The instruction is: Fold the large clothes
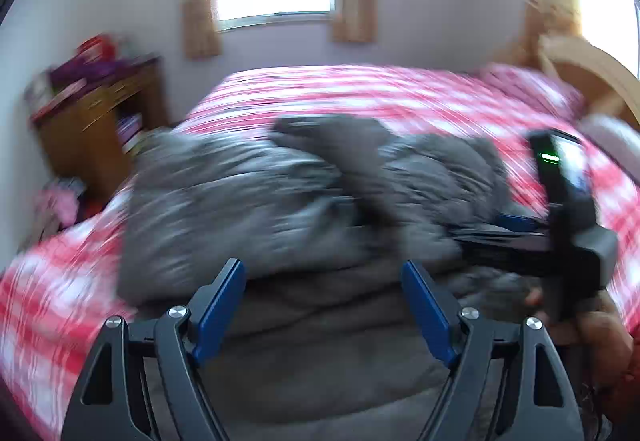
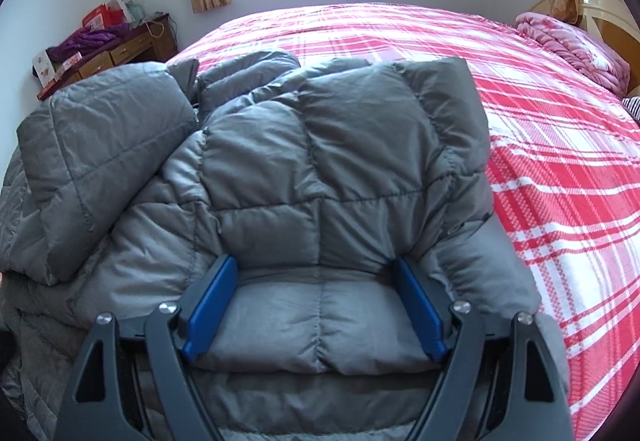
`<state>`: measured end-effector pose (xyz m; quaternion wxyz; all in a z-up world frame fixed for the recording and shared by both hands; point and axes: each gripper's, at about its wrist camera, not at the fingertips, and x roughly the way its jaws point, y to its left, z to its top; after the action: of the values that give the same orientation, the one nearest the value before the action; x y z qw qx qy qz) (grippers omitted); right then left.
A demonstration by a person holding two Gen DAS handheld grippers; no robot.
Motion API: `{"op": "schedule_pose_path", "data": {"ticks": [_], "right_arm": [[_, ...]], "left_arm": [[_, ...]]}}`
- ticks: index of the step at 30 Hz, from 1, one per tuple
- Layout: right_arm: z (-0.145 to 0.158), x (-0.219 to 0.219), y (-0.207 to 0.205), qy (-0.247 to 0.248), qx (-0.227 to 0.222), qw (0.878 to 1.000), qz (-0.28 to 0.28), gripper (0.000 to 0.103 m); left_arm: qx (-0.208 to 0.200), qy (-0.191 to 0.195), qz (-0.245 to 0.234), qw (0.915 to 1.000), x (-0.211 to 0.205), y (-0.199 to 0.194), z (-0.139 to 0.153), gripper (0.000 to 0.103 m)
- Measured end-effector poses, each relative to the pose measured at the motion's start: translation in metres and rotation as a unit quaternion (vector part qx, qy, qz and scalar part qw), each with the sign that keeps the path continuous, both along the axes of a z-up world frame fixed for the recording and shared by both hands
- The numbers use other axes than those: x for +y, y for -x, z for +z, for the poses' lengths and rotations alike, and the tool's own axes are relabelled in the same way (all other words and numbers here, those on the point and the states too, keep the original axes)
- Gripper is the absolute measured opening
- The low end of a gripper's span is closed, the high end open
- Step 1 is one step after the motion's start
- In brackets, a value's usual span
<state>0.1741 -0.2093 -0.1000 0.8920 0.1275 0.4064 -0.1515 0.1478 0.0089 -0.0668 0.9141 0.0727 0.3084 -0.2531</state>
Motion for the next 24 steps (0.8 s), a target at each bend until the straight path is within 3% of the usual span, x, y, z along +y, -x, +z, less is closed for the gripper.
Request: {"op": "schedule_pose_path", "data": {"ticks": [2,5,7,9,11,12,14,15,17,18,19,24], "right_arm": [[0.017,0.007,0.005,0.014,-0.014,1.0,0.01,0.082],[0.059,0.026,0.017,0.026,-0.079,0.996,0.033,0.084],[0.091,0.048,0.015,0.039,-0.116,0.991,0.055,0.103],[0.111,0.085,-0.007,0.066,-0.132,0.985,0.093,0.103],[0.11,0.095,-0.016,0.078,-0.127,0.983,0.104,0.103],[0.099,0.117,-0.043,0.134,-0.088,0.981,0.11,0.103],[0.091,0.121,-0.056,0.151,-0.064,0.981,0.107,0.103],[0.083,0.119,-0.066,0.152,-0.048,0.982,0.101,0.098],[0.071,0.105,-0.072,0.128,-0.038,0.987,0.083,0.072],[0.064,0.094,-0.073,0.11,-0.022,0.991,0.068,0.037],[0.048,0.064,-0.064,0.05,0.008,0.998,0.035,0.009],[0.037,0.023,-0.019,-0.059,-0.017,0.998,-0.007,0.009]], "left_arm": [[0.002,0.013,0.047,0.9988,0.033,-0.004,0.003,0.08],[0.004,0.01,0.117,0.993,0.07,-0.016,0.006,0.08],[0.007,0.005,0.149,0.9889,0.082,-0.026,0.009,0.08],[0.0,-0.007,0.166,0.9861,0.091,-0.03,0.012,0.08],[-0.005,-0.016,0.173,0.9847,0.097,-0.031,0.015,0.08],[-0.005,-0.017,0.174,0.9845,0.096,-0.033,0.015,0.08],[-0.009,-0.015,0.175,0.9844,0.097,-0.033,0.017,0.08],[-0.01,-0.014,0.174,0.9846,0.098,-0.032,0.018,0.08],[-0.007,-0.015,0.177,0.9841,0.099,-0.036,0.017,0.08],[-0.004,-0.014,0.179,0.9837,0.099,-0.04,0.016,0.08],[0.002,-0.009,0.182,0.9832,0.099,-0.043,0.015,0.08],[0.009,0.013,0.177,0.9842,0.089,-0.056,0.017,0.081]]}}
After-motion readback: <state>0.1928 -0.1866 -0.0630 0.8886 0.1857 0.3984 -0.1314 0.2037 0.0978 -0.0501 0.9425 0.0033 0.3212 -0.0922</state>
